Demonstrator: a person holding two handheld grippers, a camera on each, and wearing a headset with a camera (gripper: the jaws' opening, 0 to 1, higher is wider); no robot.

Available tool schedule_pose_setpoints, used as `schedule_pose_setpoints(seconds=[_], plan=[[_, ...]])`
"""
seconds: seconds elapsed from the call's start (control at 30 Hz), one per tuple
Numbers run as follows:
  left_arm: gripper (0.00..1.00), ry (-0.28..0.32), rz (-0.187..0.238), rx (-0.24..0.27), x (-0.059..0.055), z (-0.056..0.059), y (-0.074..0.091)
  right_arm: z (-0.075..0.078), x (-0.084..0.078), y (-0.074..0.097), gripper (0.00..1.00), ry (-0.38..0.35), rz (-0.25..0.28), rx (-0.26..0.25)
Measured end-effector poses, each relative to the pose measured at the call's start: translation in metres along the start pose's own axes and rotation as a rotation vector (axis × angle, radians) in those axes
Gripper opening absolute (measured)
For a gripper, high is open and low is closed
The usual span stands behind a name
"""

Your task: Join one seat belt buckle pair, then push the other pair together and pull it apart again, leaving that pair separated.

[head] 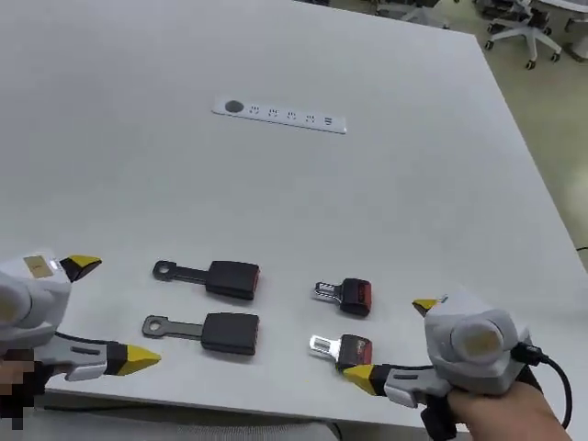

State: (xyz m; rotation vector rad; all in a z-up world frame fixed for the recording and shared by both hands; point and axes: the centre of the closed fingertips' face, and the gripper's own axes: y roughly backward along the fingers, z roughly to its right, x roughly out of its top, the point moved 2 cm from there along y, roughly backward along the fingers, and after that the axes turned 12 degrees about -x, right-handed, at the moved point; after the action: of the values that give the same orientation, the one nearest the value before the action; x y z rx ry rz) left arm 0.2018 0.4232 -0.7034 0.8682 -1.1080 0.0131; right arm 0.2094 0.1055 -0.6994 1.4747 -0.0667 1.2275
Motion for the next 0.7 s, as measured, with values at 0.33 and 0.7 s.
schedule_pose_setpoints(seconds=[0.33, 0.7], plan=[[1.0, 0.007, -0.013, 0.005, -0.0029, -0.0018, -0.0003, -0.0049, -0.002, -0.0004, 0.88, 0.0, -0.027, -0.006], [1.0, 0.001, -0.026, 0.006, -0.0062, -0.0043, -0.0005, -0.0057, -0.0073, 0.0, 0.85, -0.015, -0.038, -0.006]])
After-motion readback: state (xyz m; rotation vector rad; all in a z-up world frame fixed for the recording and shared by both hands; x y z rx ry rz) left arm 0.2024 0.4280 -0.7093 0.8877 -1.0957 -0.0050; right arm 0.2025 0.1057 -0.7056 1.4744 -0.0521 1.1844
